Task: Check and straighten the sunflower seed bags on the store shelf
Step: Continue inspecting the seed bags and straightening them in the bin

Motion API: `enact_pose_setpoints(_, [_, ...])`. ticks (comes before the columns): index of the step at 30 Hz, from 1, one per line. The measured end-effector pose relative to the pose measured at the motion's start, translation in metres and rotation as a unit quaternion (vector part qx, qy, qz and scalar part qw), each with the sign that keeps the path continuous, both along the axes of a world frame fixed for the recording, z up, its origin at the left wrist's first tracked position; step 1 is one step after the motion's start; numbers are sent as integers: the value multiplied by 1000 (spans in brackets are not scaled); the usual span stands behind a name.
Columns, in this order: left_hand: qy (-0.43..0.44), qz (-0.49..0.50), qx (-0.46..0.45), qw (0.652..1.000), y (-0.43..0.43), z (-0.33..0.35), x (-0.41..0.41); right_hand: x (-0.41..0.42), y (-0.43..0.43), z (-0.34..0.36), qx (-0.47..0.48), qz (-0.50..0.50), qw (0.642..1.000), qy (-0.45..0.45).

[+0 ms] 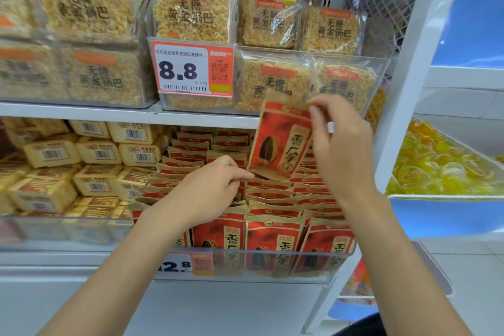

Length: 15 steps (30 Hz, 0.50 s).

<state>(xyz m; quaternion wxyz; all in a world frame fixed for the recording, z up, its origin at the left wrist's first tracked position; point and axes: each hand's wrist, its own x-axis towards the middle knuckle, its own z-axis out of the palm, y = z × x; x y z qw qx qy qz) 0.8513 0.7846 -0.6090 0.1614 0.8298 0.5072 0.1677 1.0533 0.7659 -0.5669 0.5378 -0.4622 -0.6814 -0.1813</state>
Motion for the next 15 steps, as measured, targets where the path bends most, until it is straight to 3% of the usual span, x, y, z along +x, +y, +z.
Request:
enact_pose_setpoints(3, [-59, 1, 6, 998, -2, 3, -5, 8, -7, 20, 94, -17, 992, 84])
enact_pose_setpoints(5, [-141, 35, 29, 989, -4, 13, -13, 10, -10, 30, 99, -6, 987, 124])
enact_pose_setpoints(9, [-382, 38, 2, 924, -14, 38, -26, -18, -10, 35, 13, 76, 981, 176])
enact_pose_setpoints(13, [-445, 20, -79, 892, -30, 42, -21, -53, -9, 14, -125, 141, 954, 233])
enact_pose_setpoints(15, [-458, 43, -88, 884, -33, 38, -21, -59, -7, 3, -212, 187, 907, 312])
